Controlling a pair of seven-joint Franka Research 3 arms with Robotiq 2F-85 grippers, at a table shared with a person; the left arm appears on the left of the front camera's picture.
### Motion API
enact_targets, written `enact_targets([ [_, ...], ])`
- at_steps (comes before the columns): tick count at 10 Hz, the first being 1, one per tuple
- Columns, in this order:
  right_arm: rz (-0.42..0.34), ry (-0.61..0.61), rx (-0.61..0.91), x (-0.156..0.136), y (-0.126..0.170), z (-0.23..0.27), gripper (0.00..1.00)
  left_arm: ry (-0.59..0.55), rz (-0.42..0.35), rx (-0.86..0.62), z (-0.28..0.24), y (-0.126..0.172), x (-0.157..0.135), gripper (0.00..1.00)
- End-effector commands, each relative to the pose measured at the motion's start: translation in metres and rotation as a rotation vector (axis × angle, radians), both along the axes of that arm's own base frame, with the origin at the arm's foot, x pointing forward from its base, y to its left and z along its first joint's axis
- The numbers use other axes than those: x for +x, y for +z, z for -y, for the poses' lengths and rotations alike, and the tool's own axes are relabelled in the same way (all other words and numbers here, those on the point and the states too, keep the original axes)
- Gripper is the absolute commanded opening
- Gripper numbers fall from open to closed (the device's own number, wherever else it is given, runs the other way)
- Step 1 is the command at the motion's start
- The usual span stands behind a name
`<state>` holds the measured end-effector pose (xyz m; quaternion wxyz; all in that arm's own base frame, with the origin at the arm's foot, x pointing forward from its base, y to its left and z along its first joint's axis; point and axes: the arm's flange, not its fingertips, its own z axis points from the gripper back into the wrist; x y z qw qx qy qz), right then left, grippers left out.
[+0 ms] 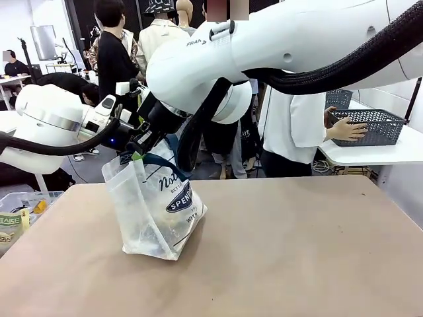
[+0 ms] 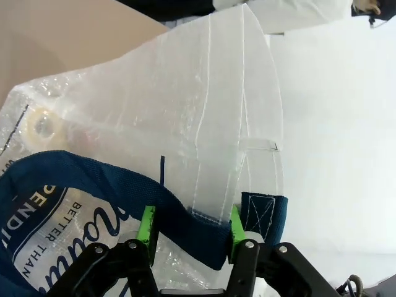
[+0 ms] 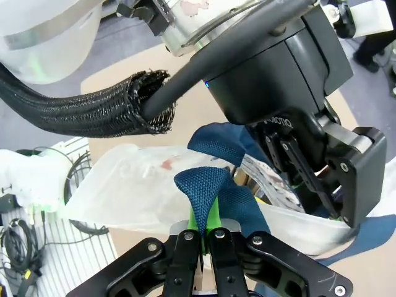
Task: Transfer purchased items from the store into the shopping bag.
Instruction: Move the Reusable shopping bag to the right side of the table.
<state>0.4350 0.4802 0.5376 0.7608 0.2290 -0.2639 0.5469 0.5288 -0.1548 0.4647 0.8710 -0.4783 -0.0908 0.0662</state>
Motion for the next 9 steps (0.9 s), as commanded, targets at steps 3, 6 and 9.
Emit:
enact_targets([
  [3,0.002,0.041,0.031,-0.002,0.004,0.003,0.00,-0.068,0.001,-0.172,-0.008,-0.006,0.006,0.56],
  [6,0.001,0.032,0.045,-0.001,0.004,0.008,0.00,-0.120,-0.007,-0.276,-0.014,-0.012,0.008,0.56],
  [9,-0.003,0.035,0.045,-0.002,0.003,0.006,0.00,-0.209,0.000,-0.395,-0.018,-0.016,0.009,0.56],
])
